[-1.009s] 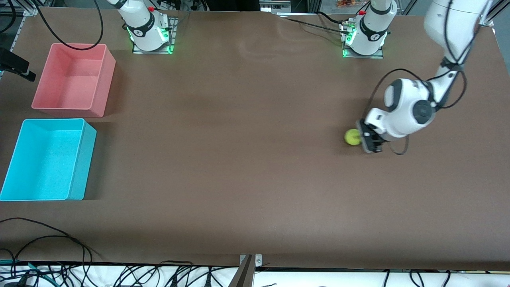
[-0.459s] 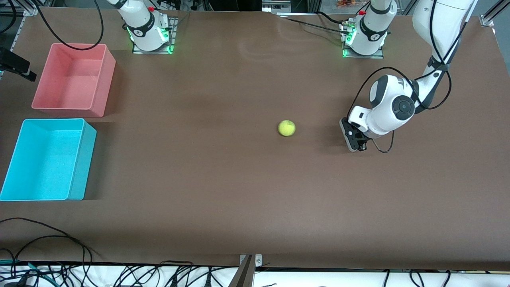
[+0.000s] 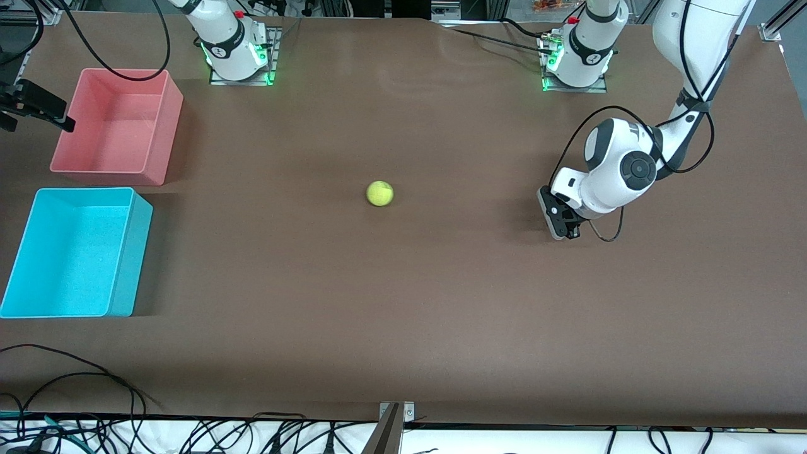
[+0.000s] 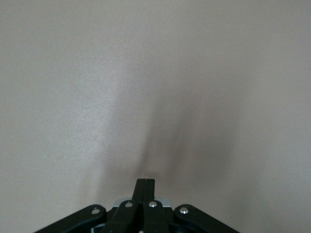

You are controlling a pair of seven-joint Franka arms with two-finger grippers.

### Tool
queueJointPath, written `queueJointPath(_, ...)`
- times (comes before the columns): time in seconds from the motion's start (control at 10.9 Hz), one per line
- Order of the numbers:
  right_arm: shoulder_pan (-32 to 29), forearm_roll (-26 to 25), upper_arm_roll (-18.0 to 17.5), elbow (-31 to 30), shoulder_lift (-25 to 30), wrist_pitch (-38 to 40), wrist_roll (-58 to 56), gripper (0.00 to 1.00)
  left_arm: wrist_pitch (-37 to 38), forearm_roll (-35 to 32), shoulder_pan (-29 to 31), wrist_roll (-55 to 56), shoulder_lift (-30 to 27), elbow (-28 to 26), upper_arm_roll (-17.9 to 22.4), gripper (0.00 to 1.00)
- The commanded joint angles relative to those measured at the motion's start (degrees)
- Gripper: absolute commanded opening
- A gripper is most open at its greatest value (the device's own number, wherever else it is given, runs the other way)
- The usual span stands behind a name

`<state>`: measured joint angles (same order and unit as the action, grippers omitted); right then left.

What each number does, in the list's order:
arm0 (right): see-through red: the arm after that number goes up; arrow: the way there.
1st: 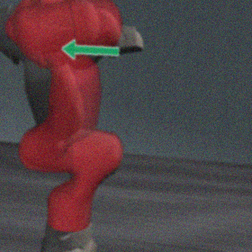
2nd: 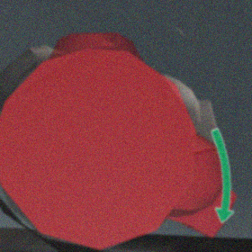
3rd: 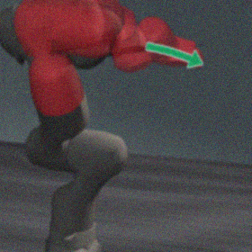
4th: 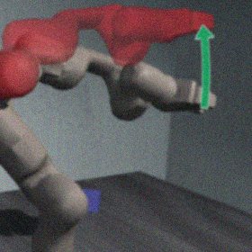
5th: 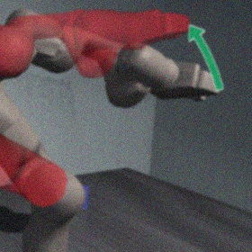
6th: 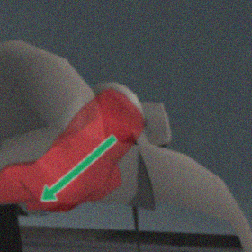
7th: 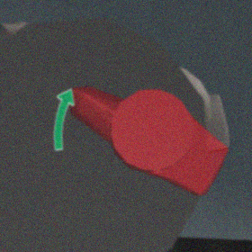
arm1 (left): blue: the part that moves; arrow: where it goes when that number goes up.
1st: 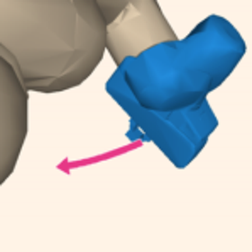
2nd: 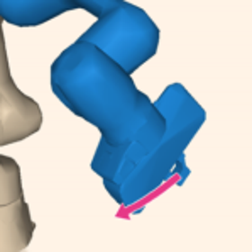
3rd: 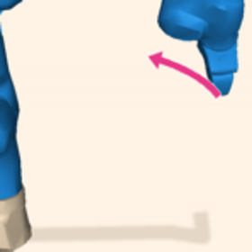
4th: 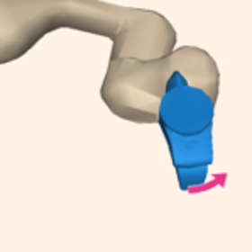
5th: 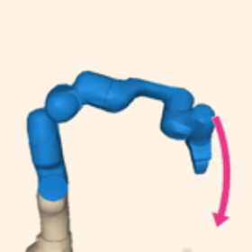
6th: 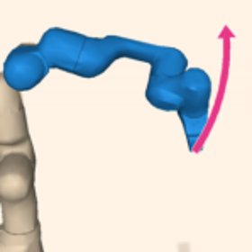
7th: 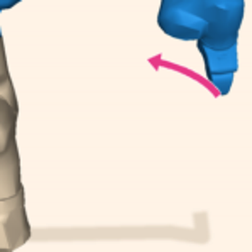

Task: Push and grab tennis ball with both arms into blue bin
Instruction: 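Push the tennis ball with the left gripper toward the bins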

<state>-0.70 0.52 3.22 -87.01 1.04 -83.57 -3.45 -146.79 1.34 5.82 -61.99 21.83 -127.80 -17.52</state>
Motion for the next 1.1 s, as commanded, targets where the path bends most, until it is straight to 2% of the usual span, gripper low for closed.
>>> queueJointPath(0.0, 0.0, 0.62, -1.28, 0.44, -0.33, 1.04, 1.07, 1.0, 0.46, 1.12, -0.19, -0.06, -1.62, -0.79, 0.21, 0.04)
queueJointPath(0.18, 0.09, 0.27, -3.31, -0.96, -0.51, 1.12, 2.82, 1.0, 0.54, 1.13, 0.42, -0.15, -2.23, -0.96, 0.56, 0.2)
queueJointPath(0.28, 0.09, 0.27, -3.48, -2.54, -0.51, 1.3, 4.31, 1.0, 0.72, 1.13, 0.6, -0.24, -2.41, -0.96, 0.82, 0.37)
queueJointPath(0.37, 0.17, 0.18, -3.66, -5.34, -0.25, 0.69, 4.33, 1.0, 1.76, 1.13, 1.12, -0.76, -3.37, -0.96, 1.35, 0.99)
queueJointPath(0.55, 0.17, -0.26, -3.66, -9.91, 0.02, -0.37, 4.33, 1.0, 3.53, 1.13, 1.83, -0.07, -5.22, -1.14, 1.53, 1.0)
queueJointPath(0.73, 0.17, -0.26, -3.66, -15.79, 1.07, -3.78, 4.33, 1.0, 6.75, 1.04, 1.92, -0.32, -11.25, -3.77, 1.53, 1.0)
queueJointPath(0.83, 0.17, -0.26, -3.66, -19.48, 1.51, -6.23, 4.33, 1.0, 10.53, 0.95, 1.92, -0.24, -13.9, -3.69, 1.53, 1.0)
queueJointPath(1.01, 0.09, -0.35, -3.4, -29.31, 4.65, -10.8, 4.41, 1.0, 11.61, 0.78, 2.0, -0.32, -19.35, -3.86, 1.53, 1.0)
